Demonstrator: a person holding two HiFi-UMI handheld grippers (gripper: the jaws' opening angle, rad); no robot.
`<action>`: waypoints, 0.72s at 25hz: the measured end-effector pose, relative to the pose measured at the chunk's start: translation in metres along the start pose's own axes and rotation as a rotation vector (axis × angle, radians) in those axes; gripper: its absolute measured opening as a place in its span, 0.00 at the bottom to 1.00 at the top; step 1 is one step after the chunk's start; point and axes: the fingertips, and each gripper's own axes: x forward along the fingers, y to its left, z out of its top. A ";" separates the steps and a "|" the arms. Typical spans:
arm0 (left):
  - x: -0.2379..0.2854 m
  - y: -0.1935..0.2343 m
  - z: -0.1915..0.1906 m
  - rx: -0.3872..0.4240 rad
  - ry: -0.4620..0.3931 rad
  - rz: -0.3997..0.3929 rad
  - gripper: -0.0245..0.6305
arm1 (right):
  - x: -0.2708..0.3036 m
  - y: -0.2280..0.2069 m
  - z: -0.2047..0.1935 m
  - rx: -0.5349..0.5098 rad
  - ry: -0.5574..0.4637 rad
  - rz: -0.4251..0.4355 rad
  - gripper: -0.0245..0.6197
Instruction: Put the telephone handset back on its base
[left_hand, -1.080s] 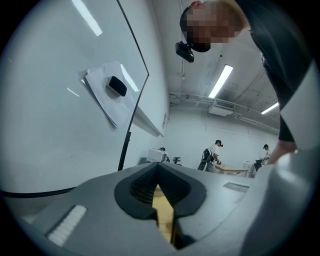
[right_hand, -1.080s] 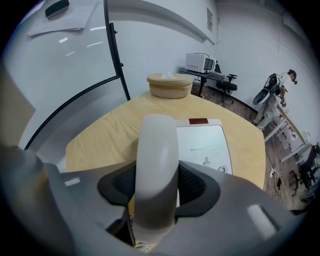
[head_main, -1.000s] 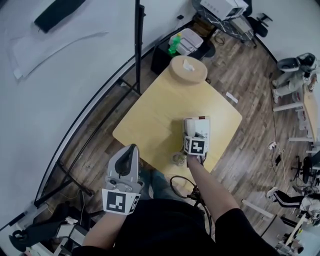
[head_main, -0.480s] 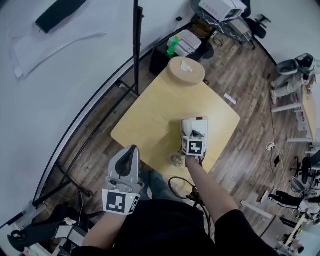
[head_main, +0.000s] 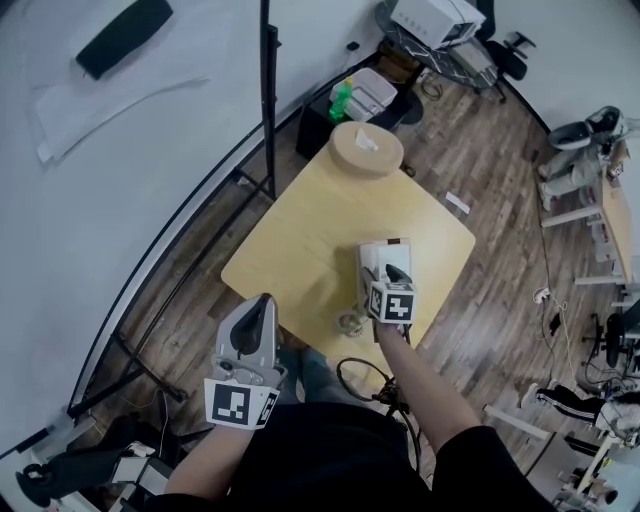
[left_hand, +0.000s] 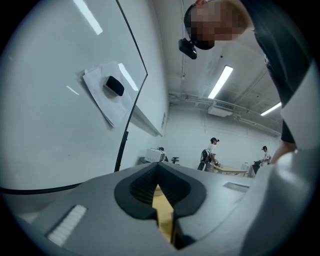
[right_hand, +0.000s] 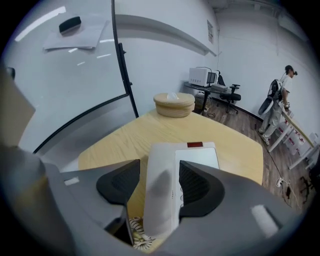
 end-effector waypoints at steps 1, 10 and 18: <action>0.001 -0.001 0.002 0.001 -0.002 -0.003 0.04 | -0.010 0.001 0.006 0.002 -0.025 0.012 0.42; 0.022 -0.022 0.033 0.038 -0.042 -0.064 0.04 | -0.147 0.015 0.076 -0.144 -0.352 0.064 0.26; 0.037 -0.070 0.064 0.067 -0.074 -0.159 0.04 | -0.251 0.019 0.108 -0.175 -0.613 0.042 0.10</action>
